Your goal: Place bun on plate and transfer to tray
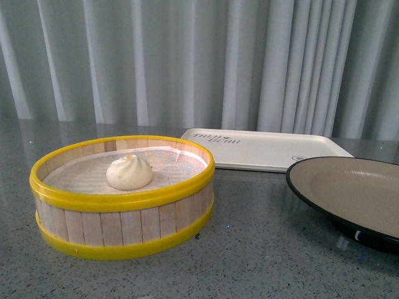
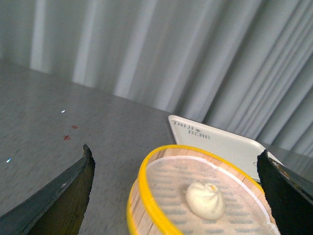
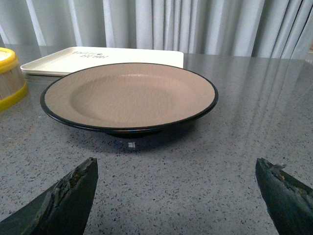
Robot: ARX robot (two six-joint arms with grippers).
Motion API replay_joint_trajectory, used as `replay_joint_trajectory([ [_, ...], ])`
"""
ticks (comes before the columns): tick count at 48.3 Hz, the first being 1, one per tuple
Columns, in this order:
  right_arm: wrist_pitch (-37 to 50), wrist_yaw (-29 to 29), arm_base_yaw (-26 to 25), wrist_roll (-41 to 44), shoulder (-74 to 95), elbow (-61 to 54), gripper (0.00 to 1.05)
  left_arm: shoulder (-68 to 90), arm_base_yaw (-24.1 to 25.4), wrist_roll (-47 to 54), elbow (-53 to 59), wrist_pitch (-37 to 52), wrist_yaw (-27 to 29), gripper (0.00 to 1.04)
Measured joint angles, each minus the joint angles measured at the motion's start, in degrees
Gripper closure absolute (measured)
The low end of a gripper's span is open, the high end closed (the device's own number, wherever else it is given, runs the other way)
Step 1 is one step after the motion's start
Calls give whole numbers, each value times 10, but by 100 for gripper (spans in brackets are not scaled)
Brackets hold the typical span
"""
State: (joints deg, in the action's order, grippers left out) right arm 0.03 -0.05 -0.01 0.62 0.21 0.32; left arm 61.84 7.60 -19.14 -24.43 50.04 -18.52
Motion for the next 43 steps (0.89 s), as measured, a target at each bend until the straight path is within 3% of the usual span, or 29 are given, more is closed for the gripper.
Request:
replay_joint_trajectory([
  [6, 0, 0, 0, 0, 0, 0, 8, 72, -21, 37, -78, -28, -48, 7],
  [13, 0, 0, 0, 0, 0, 0, 8, 149, -71, 125, -217, -192, -76, 7],
  [24, 0, 0, 0, 0, 0, 0, 8, 201, -156, 239, -332, -392, -32, 7],
  [35, 0, 0, 0, 0, 0, 0, 8, 255, -199, 248, -379, -483, 34, 7],
  [43, 0, 0, 0, 0, 0, 0, 8, 275, -211, 234, -389, -482, 42, 7],
])
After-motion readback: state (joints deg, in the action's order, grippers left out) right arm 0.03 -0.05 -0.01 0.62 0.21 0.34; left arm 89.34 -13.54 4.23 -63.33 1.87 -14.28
